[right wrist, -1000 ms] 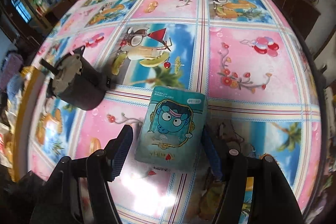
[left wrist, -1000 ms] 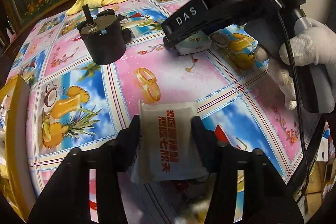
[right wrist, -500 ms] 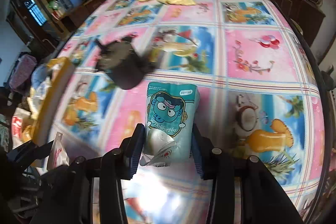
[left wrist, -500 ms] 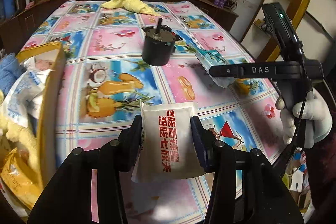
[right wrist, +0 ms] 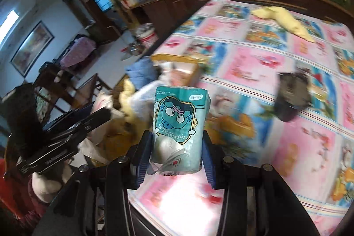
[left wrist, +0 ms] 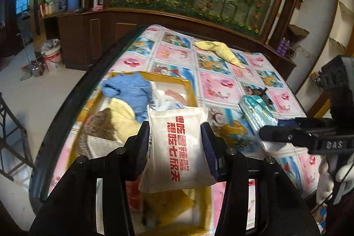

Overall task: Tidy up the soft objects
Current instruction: 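Carry the white packet and teal packet over the tray and open both tools, then lift both open tools up and away from the filled tray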

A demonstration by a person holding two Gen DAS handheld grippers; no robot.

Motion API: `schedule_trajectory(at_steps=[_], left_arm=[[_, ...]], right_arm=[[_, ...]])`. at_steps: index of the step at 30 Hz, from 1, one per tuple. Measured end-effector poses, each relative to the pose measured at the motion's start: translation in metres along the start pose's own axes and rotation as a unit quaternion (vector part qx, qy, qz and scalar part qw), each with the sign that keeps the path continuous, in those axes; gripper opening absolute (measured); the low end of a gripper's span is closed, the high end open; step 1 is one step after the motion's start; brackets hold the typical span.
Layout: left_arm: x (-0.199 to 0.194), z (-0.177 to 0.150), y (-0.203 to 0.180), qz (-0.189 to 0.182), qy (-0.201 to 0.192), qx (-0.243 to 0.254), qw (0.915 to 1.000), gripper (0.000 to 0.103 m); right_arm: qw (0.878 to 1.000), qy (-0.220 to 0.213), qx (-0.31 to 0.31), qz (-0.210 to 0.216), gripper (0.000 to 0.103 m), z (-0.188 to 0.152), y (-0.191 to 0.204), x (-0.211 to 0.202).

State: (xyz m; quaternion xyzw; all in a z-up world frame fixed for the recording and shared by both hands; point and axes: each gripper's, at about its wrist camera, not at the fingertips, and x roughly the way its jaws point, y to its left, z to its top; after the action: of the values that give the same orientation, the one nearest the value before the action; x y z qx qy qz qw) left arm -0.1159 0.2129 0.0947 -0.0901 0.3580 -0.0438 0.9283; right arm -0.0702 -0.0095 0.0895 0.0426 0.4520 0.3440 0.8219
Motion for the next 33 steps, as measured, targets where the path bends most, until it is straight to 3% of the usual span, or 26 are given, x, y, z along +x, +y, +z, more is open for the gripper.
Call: schedule_trajectory(at_steps=[6,8,14,18,21,22,28,33], left_arm=[[0.036,0.013,0.05,0.05,0.023,-0.05,0.9972,0.046],[0.046,0.014,0.062,0.051,0.035,-0.071,0.9956,0.046],[0.029,0.015,0.056,0.057,-0.005,-0.074,0.9956,0.051],[0.01,0.015,0.048,0.077,-0.036,-0.068,0.994,0.056],[-0.006,0.014,0.043,0.102,-0.06,-0.068,0.9906,0.07],[-0.011,0.014,0.041,0.113,-0.068,-0.067,0.989,0.07],[-0.032,0.011,0.029,0.146,-0.095,-0.051,0.9834,0.07],[-0.044,0.007,0.017,0.161,-0.108,-0.039,0.9801,0.07]], right_arm=[[0.999,0.033,-0.024,0.035,0.042,0.013,0.047,0.056],[0.998,0.047,-0.028,0.028,0.042,0.014,0.054,0.078],[0.996,0.069,-0.052,-0.018,0.042,0.009,0.061,0.117],[0.992,0.062,-0.093,-0.054,0.045,0.004,0.075,0.125],[0.987,0.047,-0.137,-0.07,0.049,-0.002,0.085,0.127],[0.986,0.04,-0.147,-0.073,0.052,-0.004,0.088,0.125],[0.988,0.001,-0.15,-0.047,0.065,-0.006,0.094,0.103],[0.99,-0.022,-0.135,-0.028,0.066,-0.006,0.091,0.084]])
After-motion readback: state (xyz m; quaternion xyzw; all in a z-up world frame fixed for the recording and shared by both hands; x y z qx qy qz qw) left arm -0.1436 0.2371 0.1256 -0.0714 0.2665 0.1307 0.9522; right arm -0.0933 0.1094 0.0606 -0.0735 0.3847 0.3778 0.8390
